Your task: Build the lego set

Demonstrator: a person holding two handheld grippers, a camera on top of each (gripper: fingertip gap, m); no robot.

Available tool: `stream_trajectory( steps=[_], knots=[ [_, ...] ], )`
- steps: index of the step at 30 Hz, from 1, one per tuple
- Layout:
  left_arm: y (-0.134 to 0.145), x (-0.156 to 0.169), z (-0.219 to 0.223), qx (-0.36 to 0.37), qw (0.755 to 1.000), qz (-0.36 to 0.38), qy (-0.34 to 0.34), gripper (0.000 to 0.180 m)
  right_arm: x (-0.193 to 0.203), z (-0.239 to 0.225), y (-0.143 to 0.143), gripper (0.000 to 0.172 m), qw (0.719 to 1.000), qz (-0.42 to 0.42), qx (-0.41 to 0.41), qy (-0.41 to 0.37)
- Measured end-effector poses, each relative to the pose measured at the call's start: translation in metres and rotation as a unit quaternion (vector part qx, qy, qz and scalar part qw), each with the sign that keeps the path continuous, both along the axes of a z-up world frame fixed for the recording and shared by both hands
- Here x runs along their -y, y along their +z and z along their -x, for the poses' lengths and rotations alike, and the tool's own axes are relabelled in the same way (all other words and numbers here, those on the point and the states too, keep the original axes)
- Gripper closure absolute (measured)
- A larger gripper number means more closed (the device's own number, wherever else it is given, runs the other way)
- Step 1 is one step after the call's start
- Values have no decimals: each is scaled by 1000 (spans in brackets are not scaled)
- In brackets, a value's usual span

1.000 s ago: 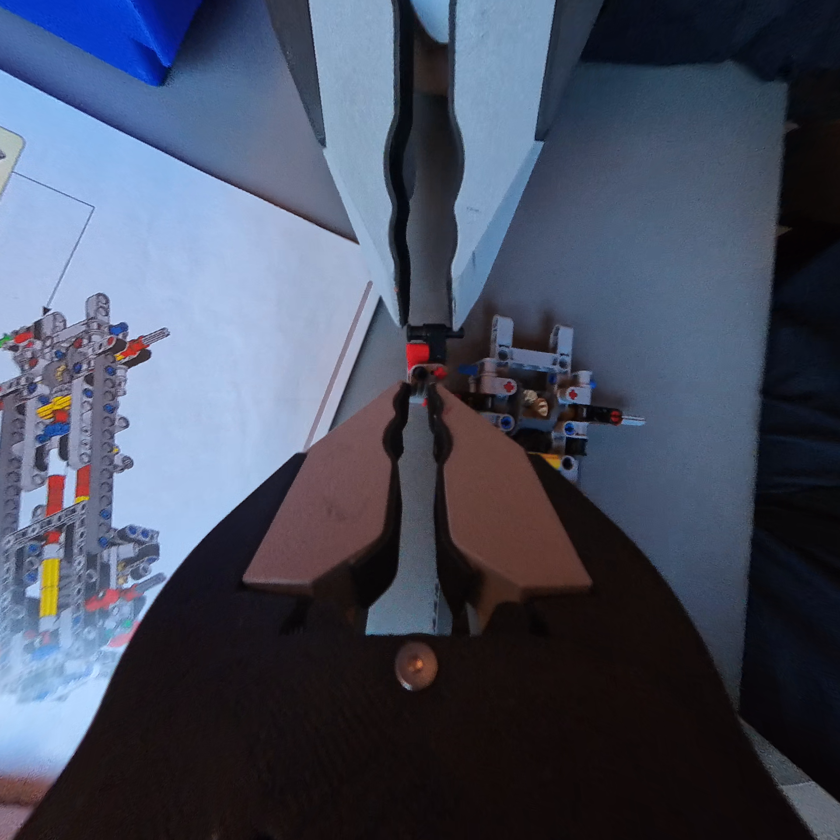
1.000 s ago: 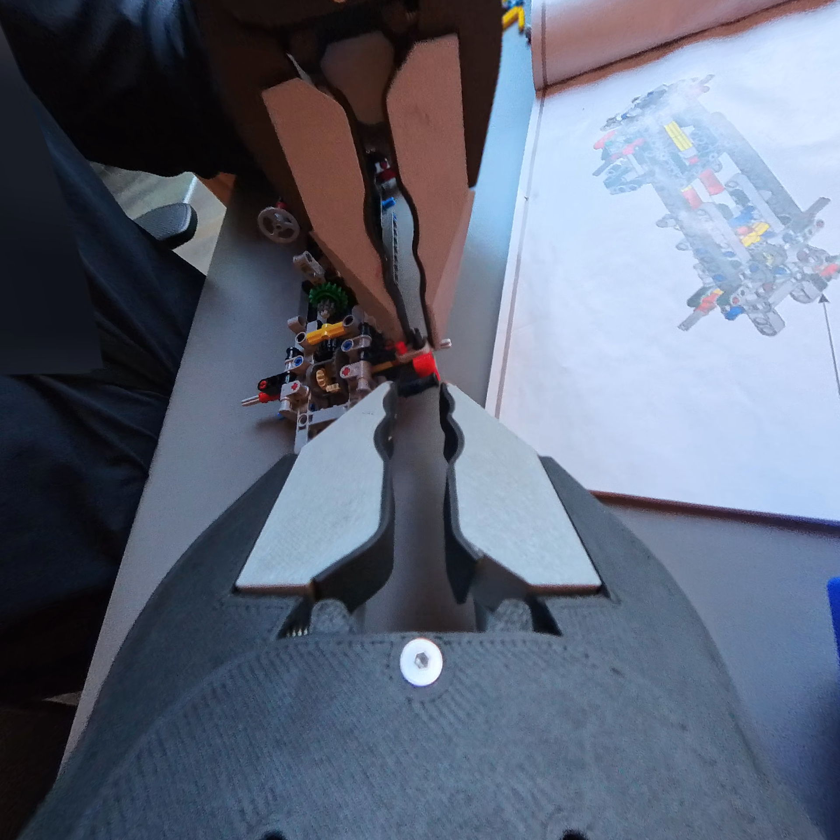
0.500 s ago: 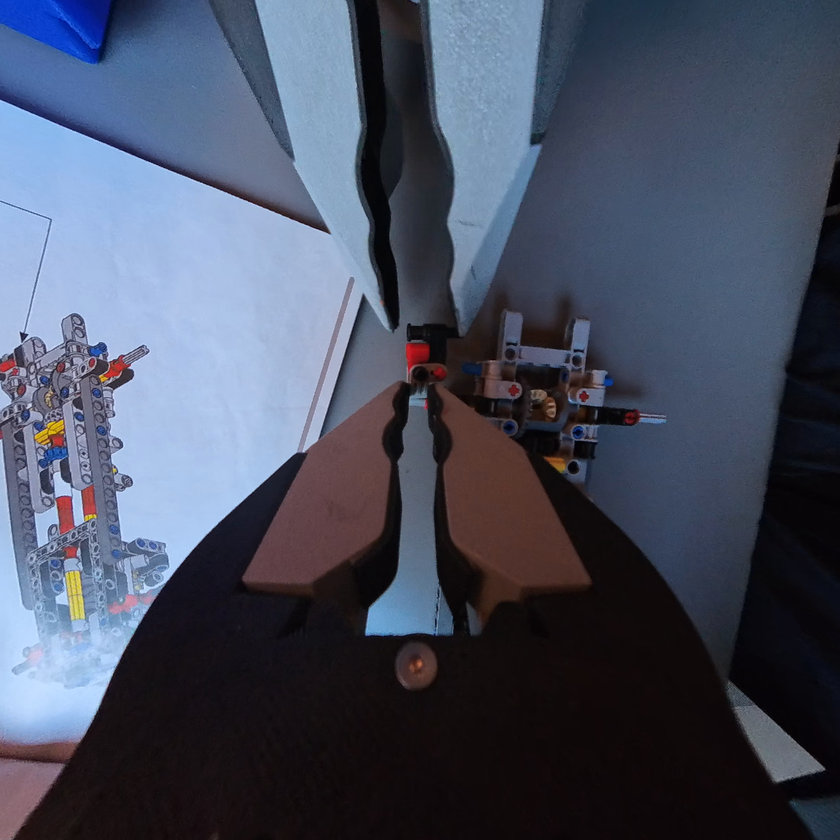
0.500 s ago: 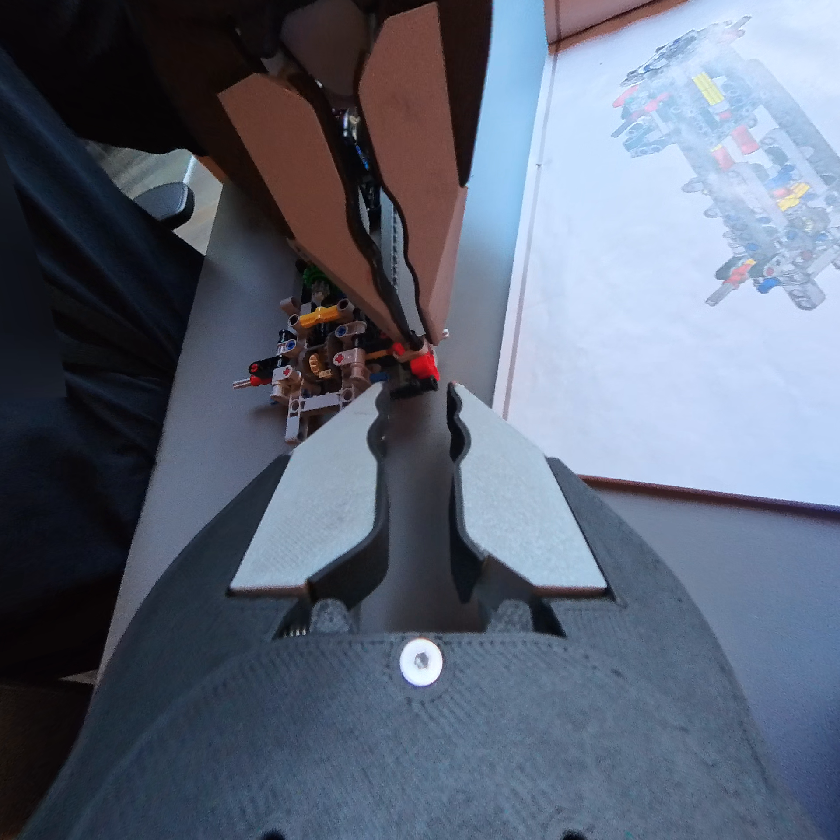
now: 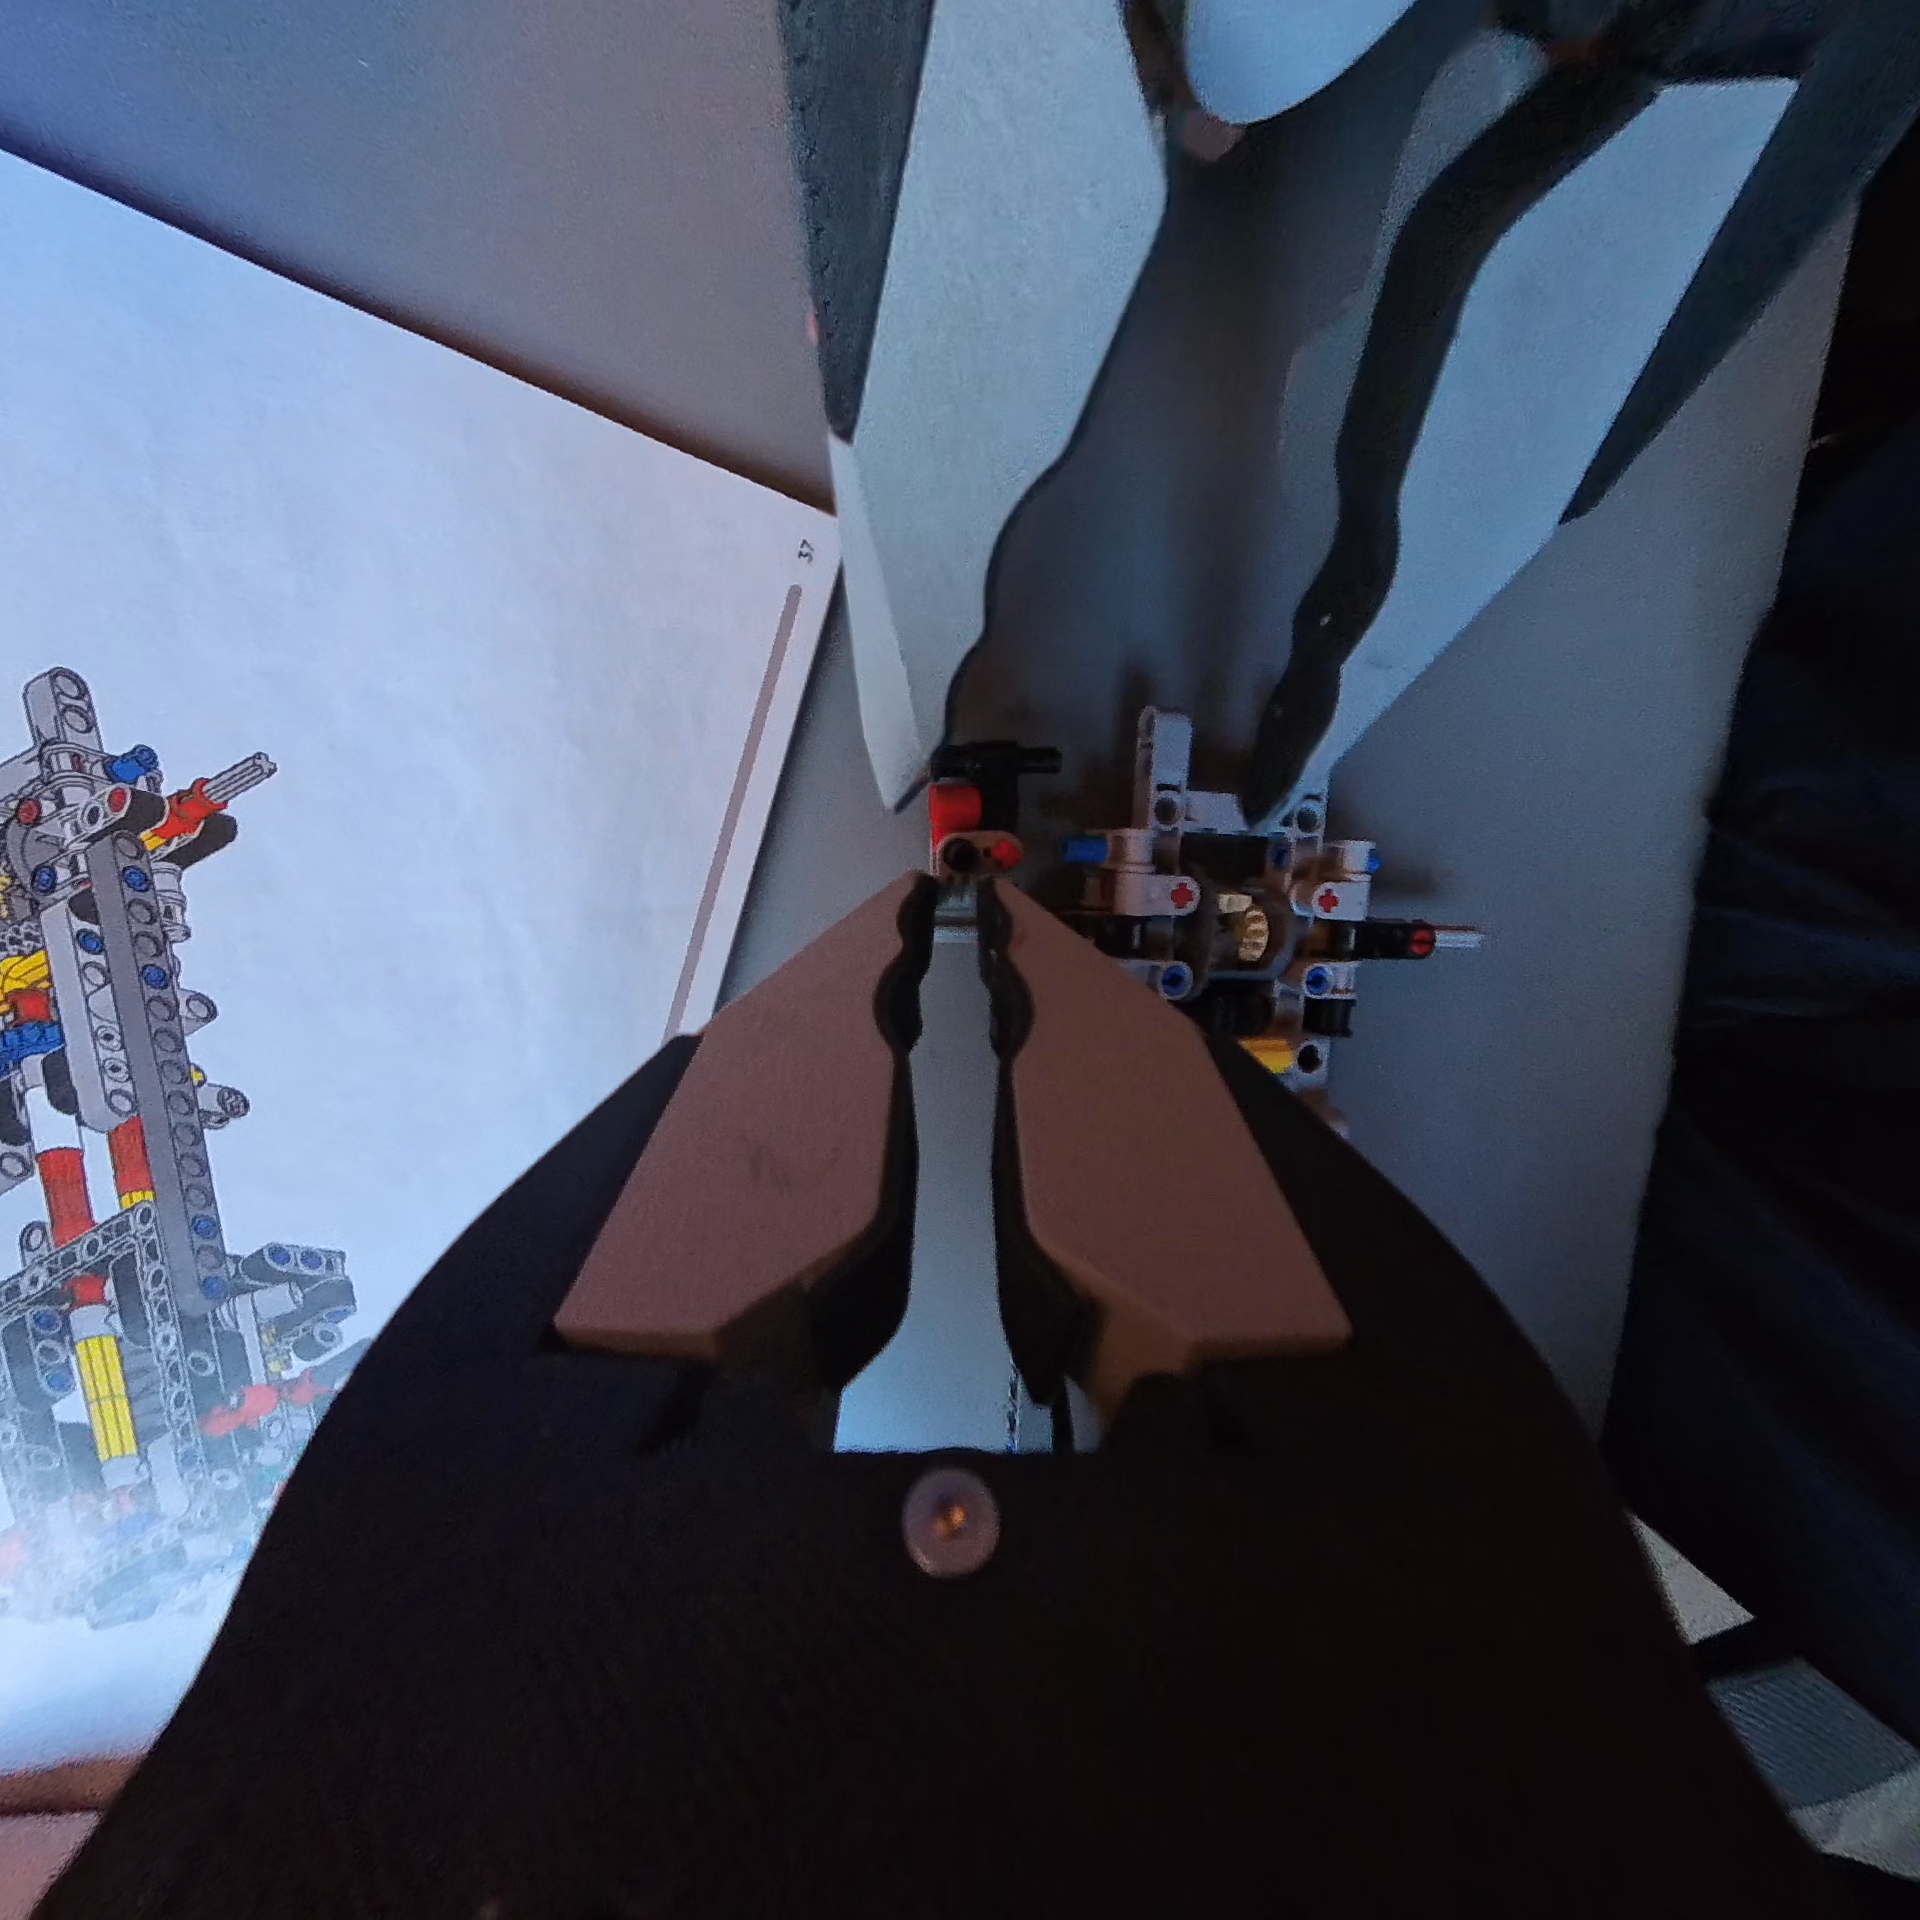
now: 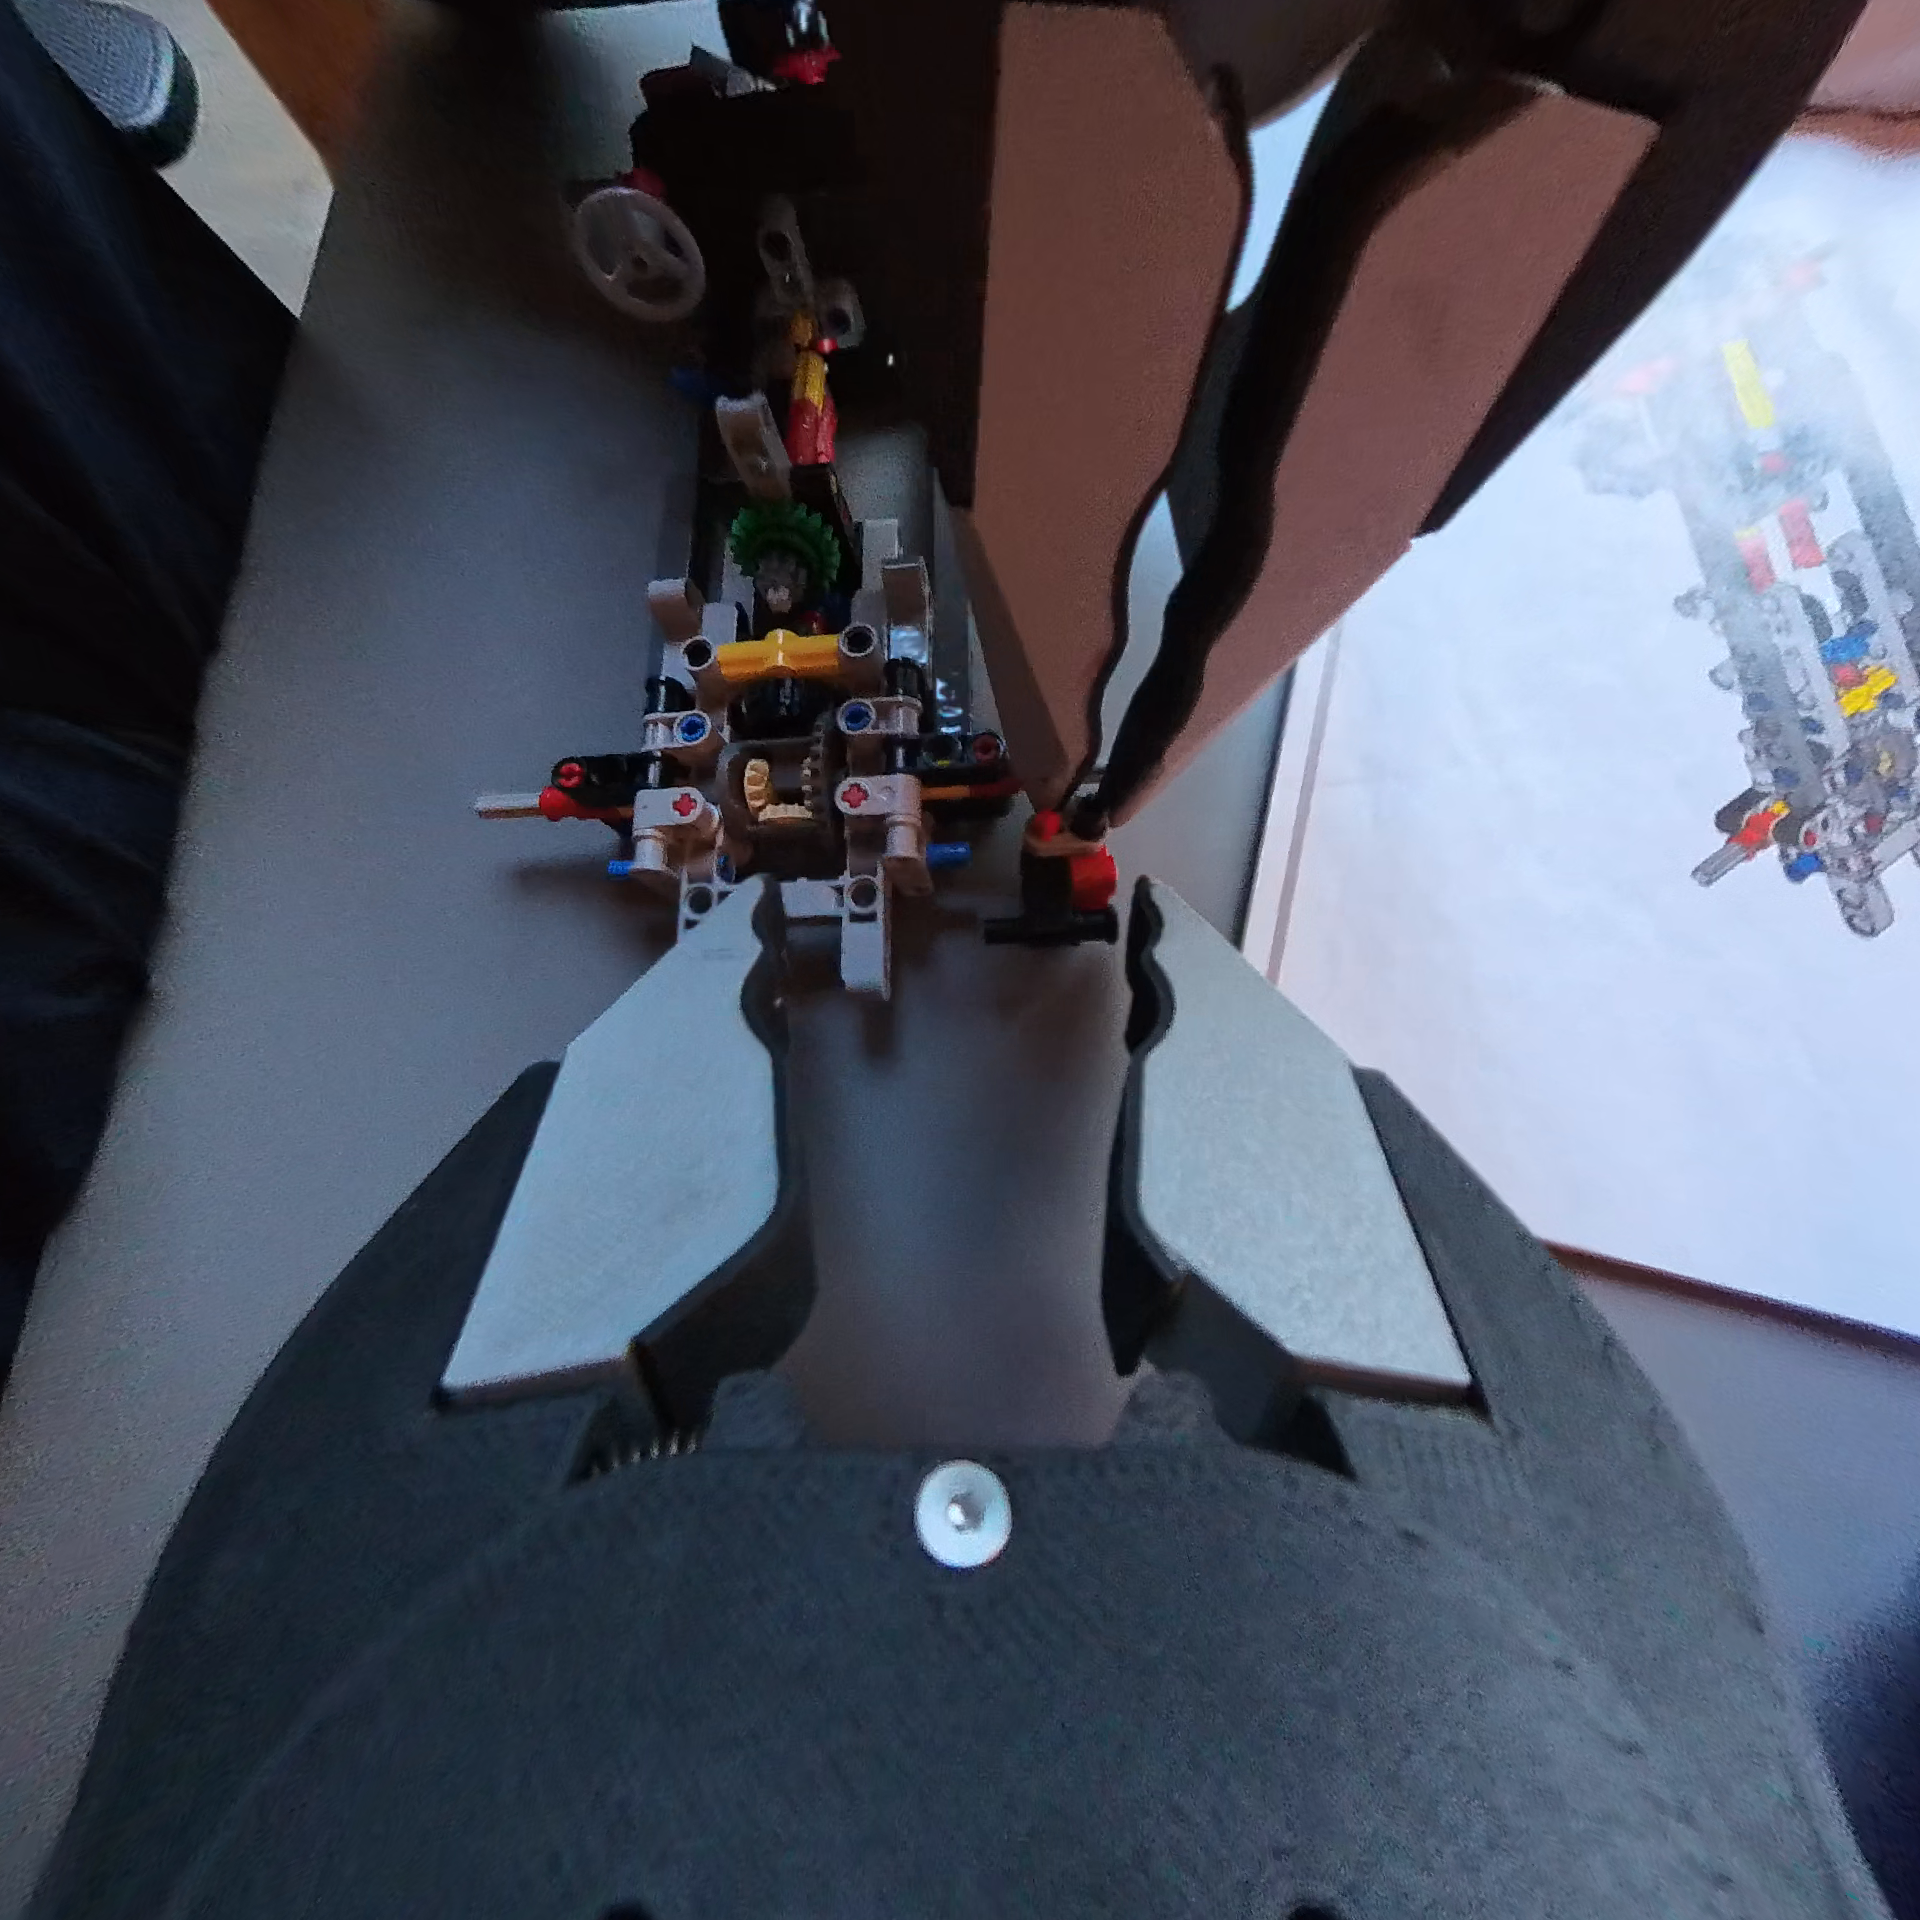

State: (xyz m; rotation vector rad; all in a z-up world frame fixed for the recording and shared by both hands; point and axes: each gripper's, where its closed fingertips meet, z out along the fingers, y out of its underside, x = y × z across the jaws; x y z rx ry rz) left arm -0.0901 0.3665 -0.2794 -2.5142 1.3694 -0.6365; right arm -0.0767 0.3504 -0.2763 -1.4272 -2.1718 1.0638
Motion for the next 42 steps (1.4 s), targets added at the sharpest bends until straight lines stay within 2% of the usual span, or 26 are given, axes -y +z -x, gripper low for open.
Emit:
stream_trajectory(
  steps=[7,16,23,31,36,42],
  knots=[
    [2,2,2,0,1000,-3,-6,175,2,0,1,121,1000,19,-3,7],
    [1,6,1,23,1000,10,-8,174,6,5,1,124,999,41,-11,9],
    [4,5,5,19,1000,-4,-12,175,-15,7,14,152,992,118,-28,-34],
    [6,5,2,21,999,-17,-21,175,-13,17,11,152,995,86,-32,-39],
    [4,6,2,12,999,-22,-24,175,-14,19,14,167,994,97,-38,-42],
    [4,6,2,10,1000,-22,-20,174,-13,21,14,169,994,94,-41,-40]
  ],
)
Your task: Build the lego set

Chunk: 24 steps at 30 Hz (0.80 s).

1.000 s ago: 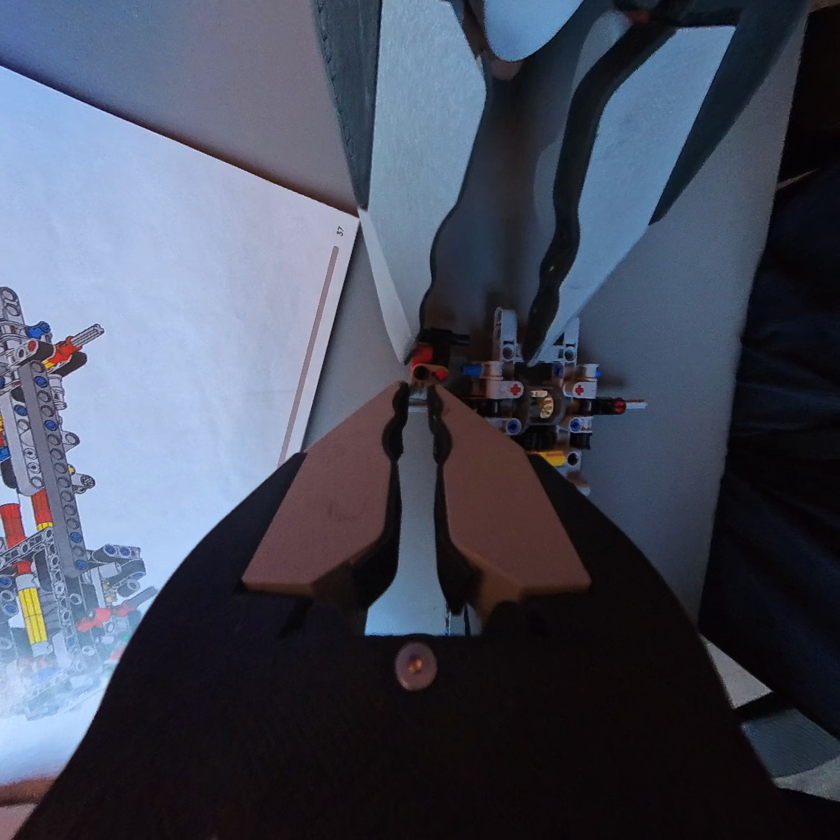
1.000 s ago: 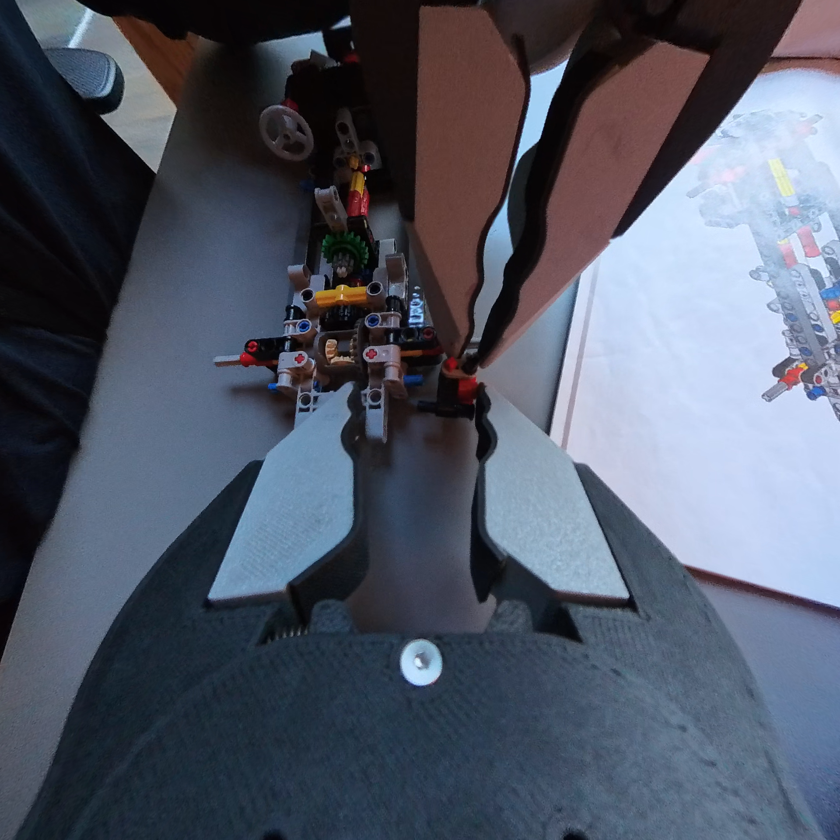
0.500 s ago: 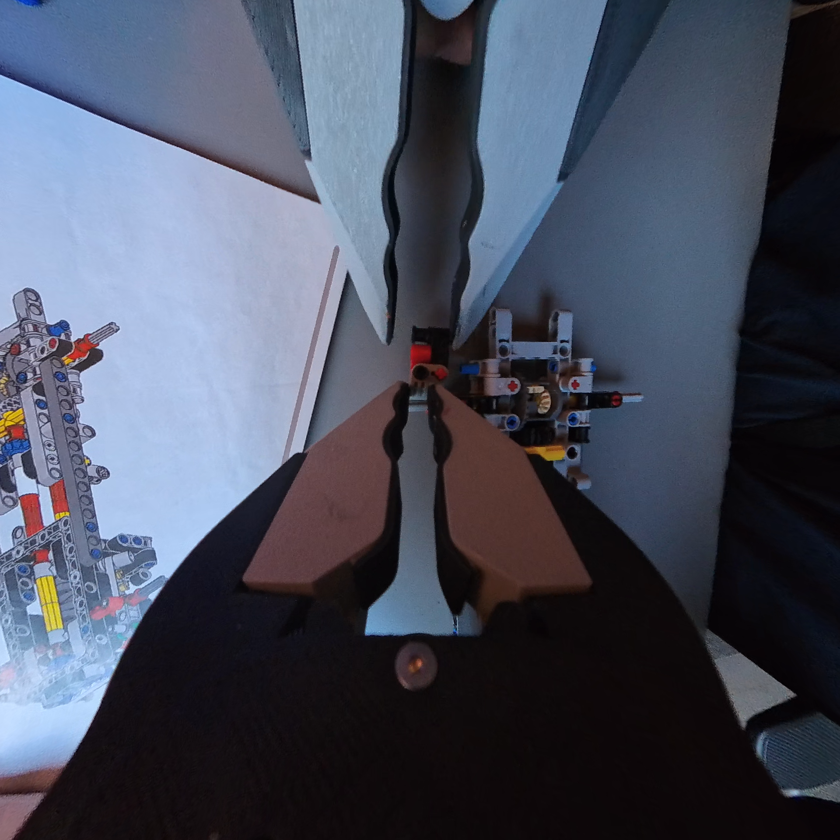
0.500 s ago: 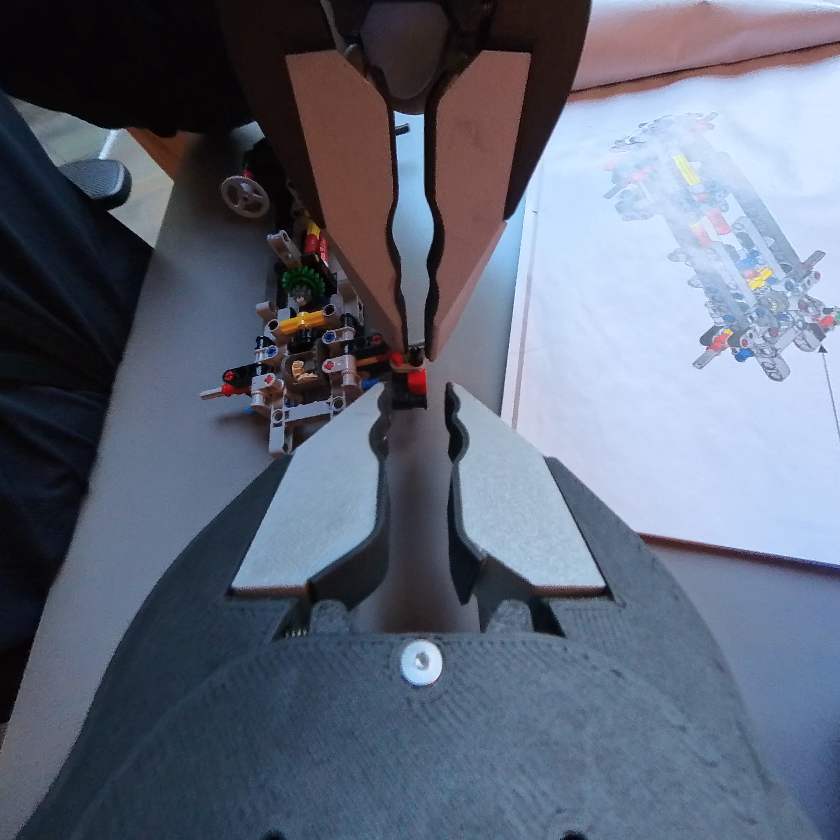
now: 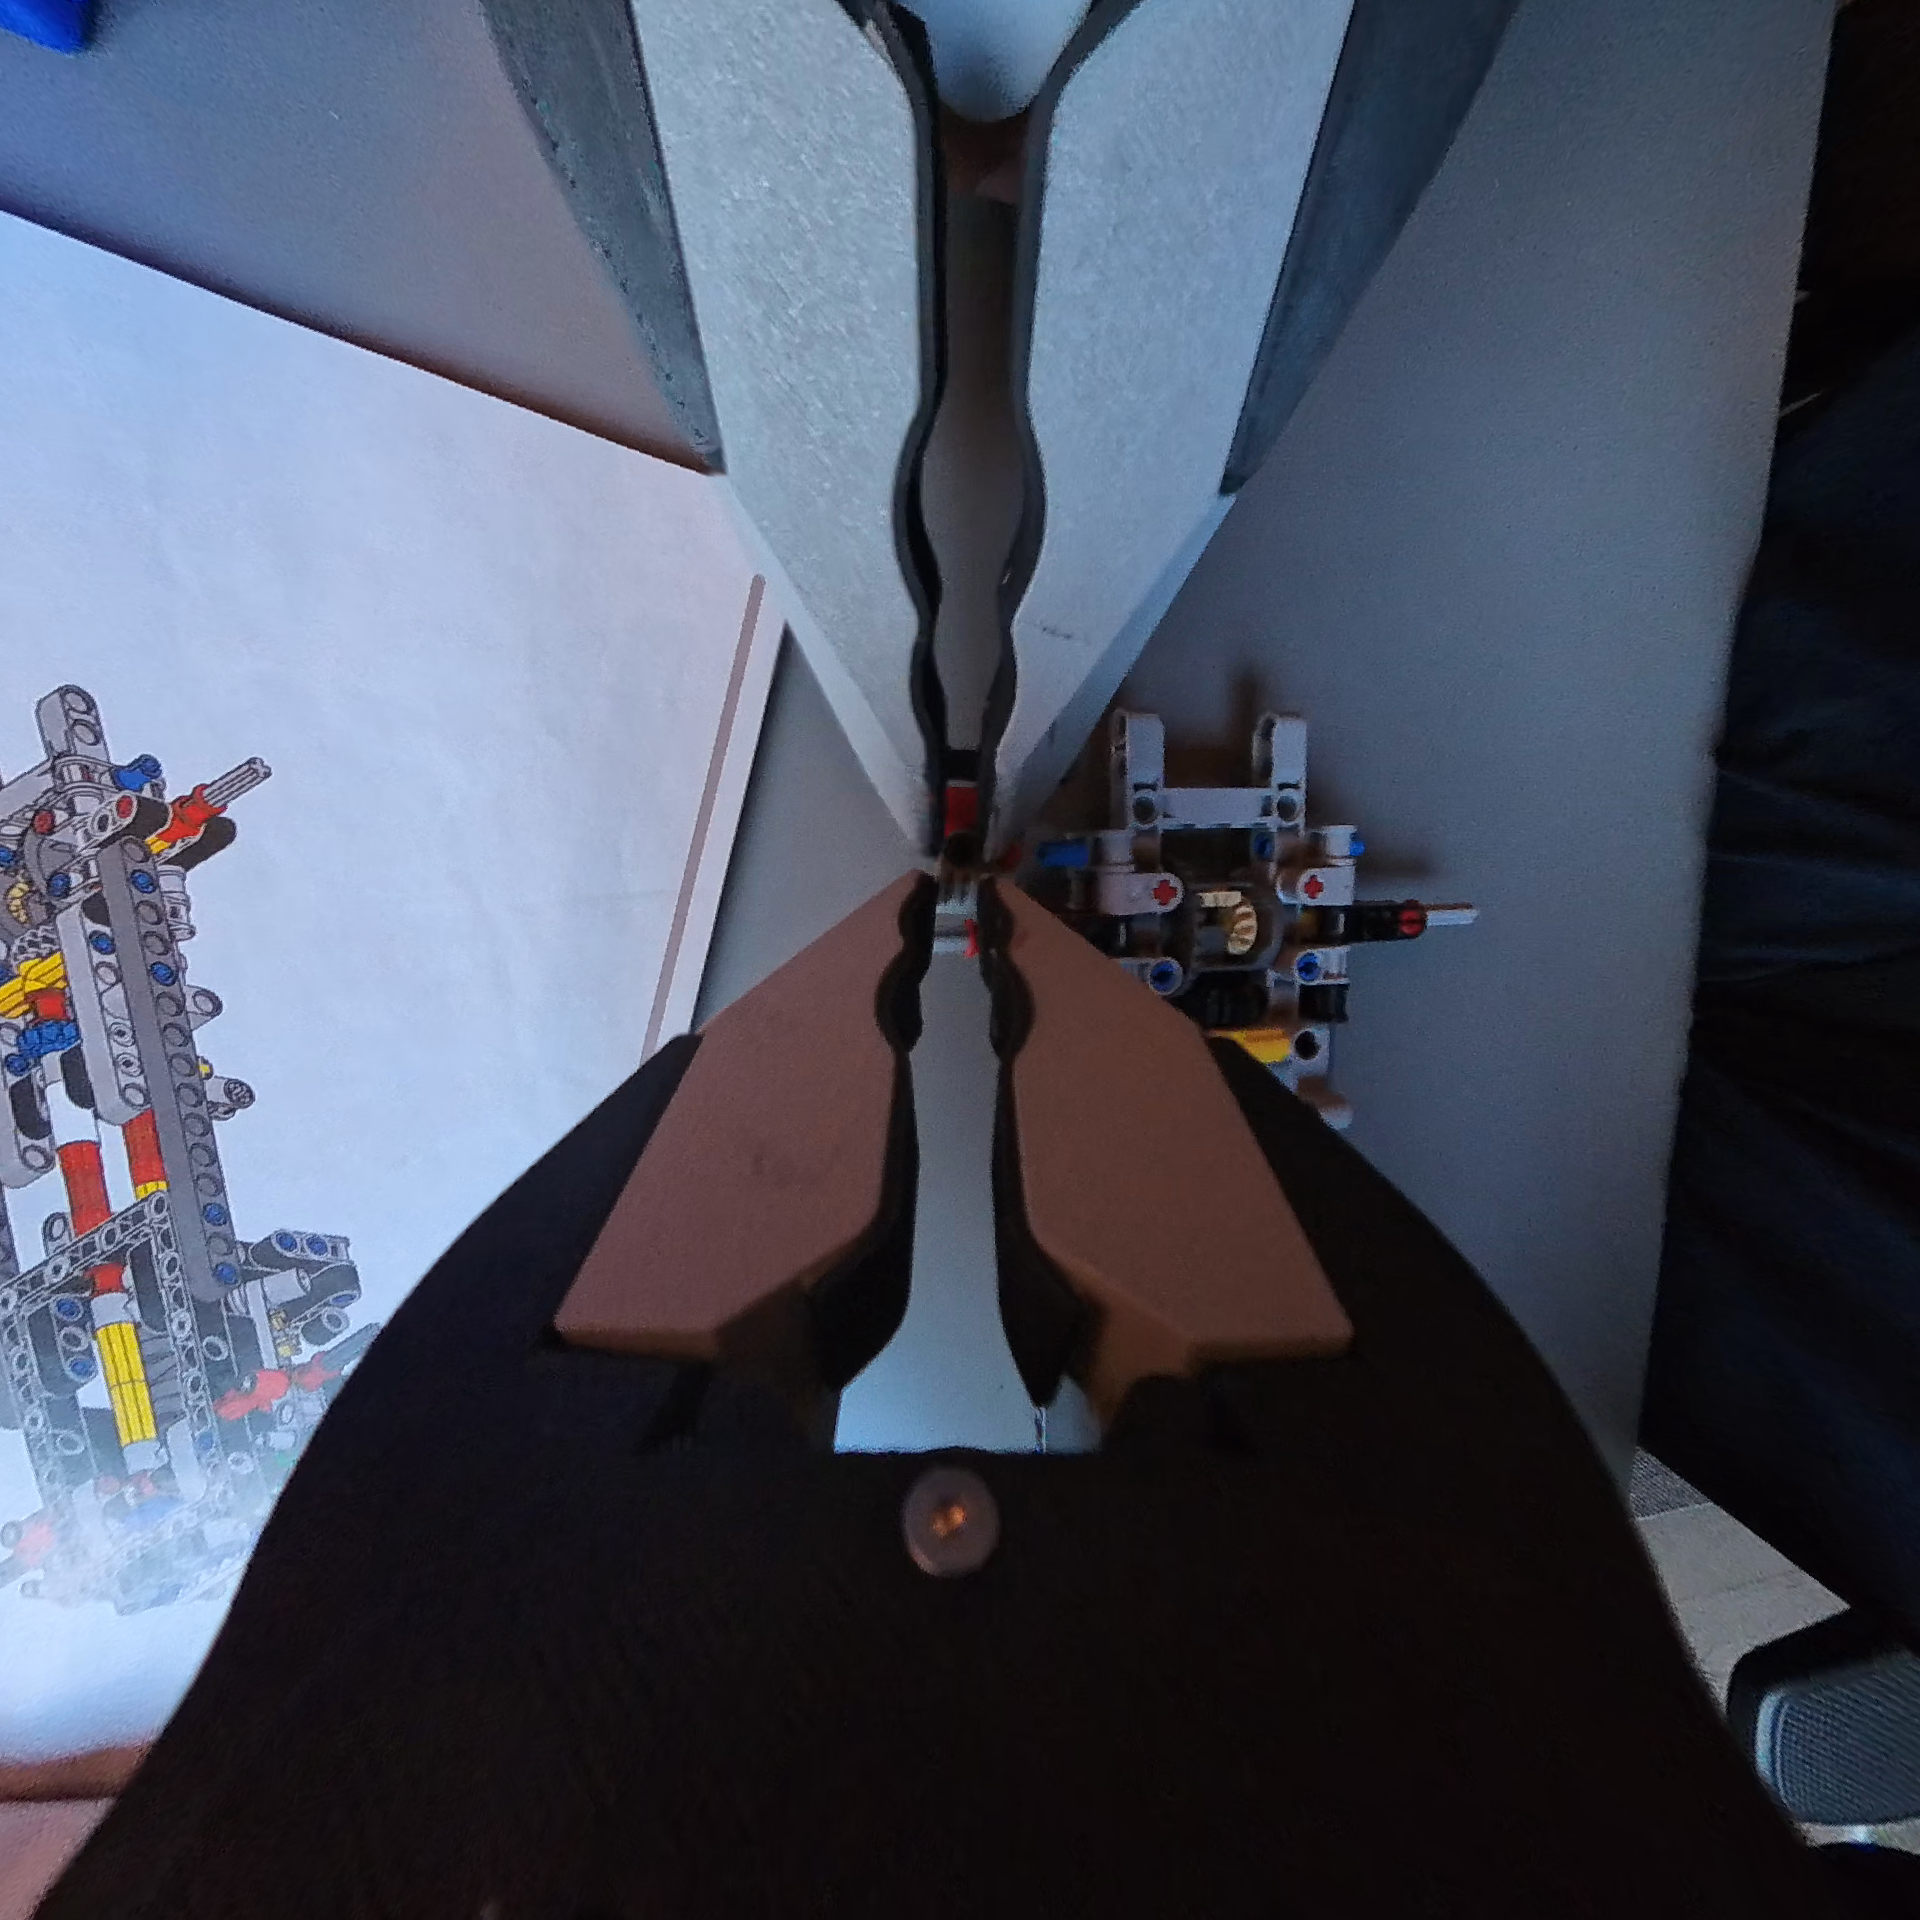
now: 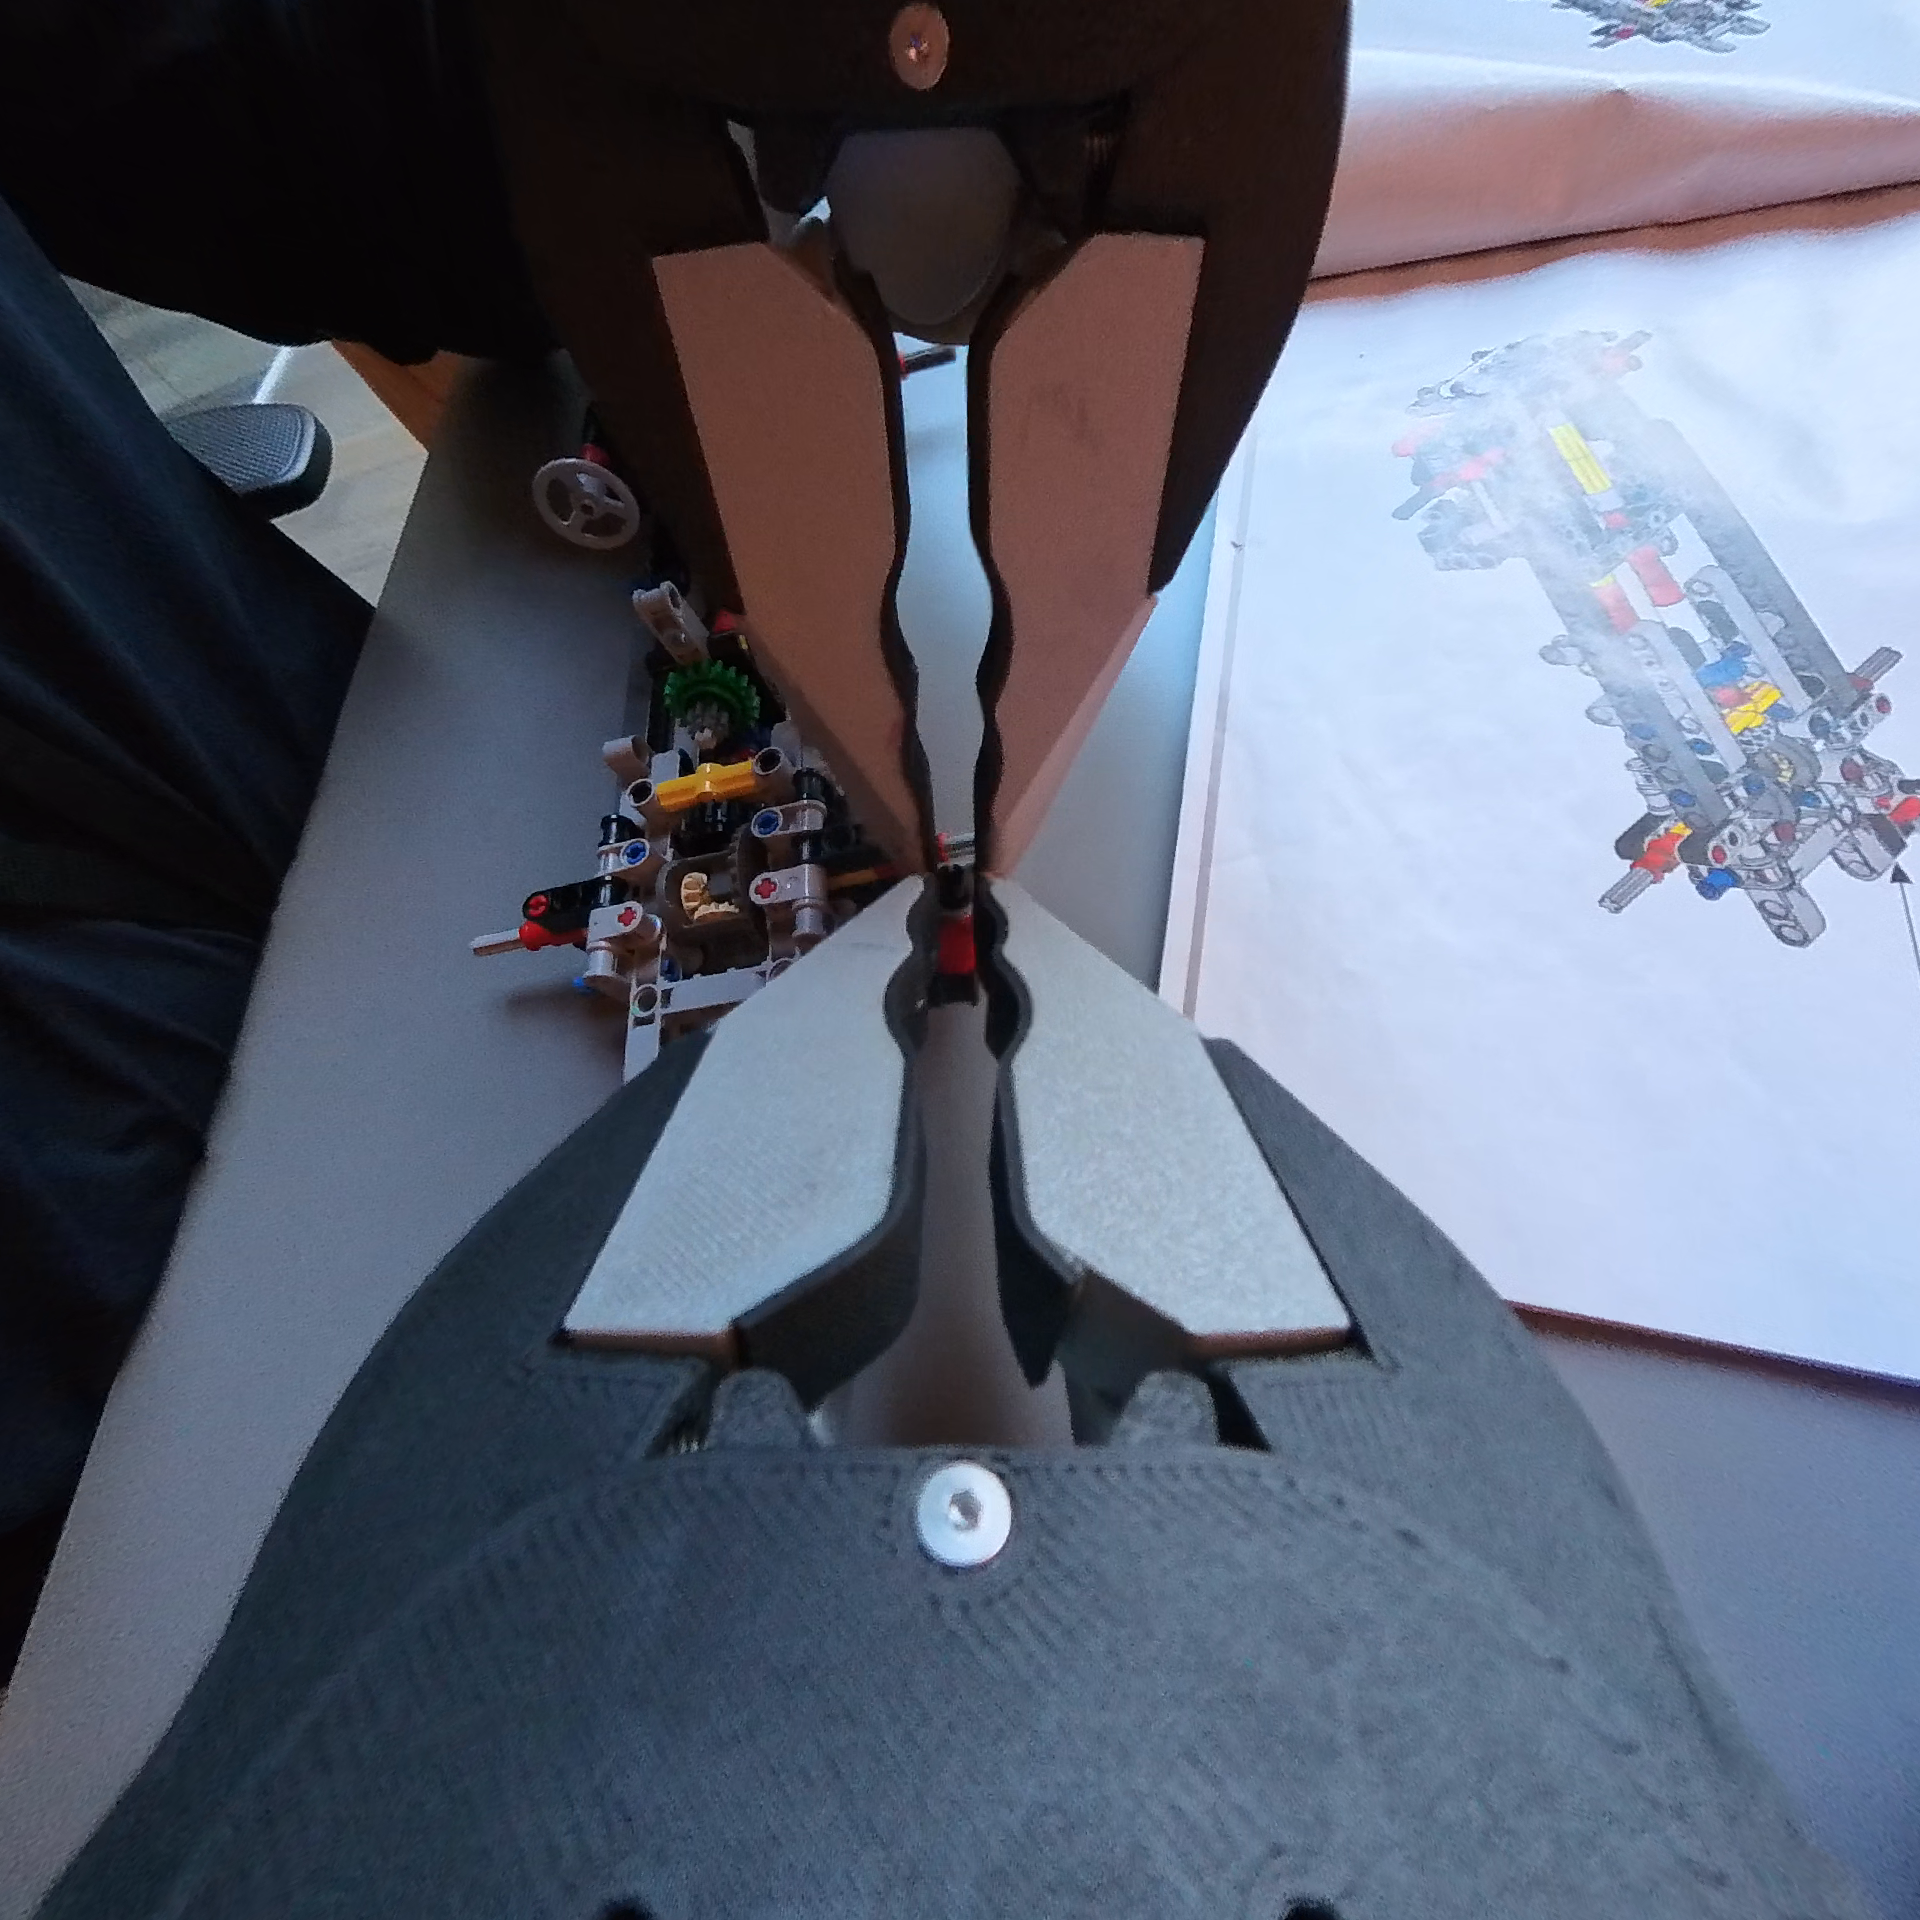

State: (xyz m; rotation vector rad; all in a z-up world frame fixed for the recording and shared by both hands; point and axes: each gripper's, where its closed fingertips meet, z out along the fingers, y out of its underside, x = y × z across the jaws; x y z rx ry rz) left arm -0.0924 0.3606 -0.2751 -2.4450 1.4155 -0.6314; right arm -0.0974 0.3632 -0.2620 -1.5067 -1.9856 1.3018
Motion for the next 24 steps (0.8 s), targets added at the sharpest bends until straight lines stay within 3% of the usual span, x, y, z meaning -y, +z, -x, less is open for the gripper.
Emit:
stream_trajectory(
  steps=[9,16,24],
  knots=[
    [0,3,1,6,1000,11,9,174,3,0,-1,172,1000,14,6,8],
    [11,-3,31,12,997,5,71,161,1,-2,-1,172,999,34,15,0],
    [-2,35,61,17,994,75,74,145,-19,-9,-1,172,998,44,17,-40]
  ],
)
